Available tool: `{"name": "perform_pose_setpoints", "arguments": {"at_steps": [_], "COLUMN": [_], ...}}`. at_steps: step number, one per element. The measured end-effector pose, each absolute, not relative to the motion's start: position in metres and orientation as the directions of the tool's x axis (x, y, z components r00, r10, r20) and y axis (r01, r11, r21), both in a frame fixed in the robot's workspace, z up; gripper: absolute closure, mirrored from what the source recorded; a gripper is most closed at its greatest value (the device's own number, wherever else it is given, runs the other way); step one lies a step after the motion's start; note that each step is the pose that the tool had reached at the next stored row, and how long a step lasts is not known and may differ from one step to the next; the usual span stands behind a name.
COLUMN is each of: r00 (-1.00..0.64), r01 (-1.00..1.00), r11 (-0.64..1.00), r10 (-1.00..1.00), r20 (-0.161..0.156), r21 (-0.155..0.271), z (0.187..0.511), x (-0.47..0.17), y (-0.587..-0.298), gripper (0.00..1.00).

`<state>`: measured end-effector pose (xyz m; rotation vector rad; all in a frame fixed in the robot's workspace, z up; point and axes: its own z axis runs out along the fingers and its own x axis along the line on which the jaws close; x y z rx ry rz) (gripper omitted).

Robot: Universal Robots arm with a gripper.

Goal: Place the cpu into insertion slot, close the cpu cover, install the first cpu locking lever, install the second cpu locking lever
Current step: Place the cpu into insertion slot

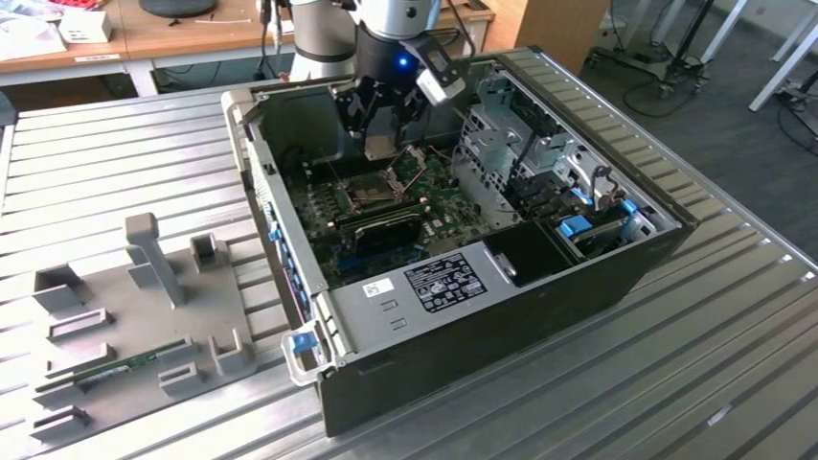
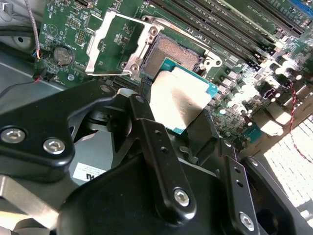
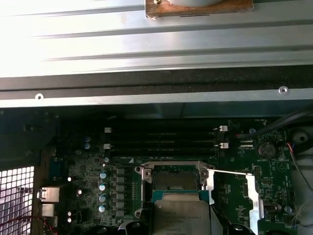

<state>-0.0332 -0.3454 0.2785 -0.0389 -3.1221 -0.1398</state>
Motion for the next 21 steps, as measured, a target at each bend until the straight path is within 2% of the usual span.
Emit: {"name": "perform_pose_setpoints", "arguments": {"at_steps": [21], "r00": [-1.000], "r01": [0.025], "r11": [0.996], "r10": [0.024], "r20": [0.007], "r21": [0.090], "z": [0.264], "x": [-0.036], "y": [-0.345], "gripper": [0.46]}}
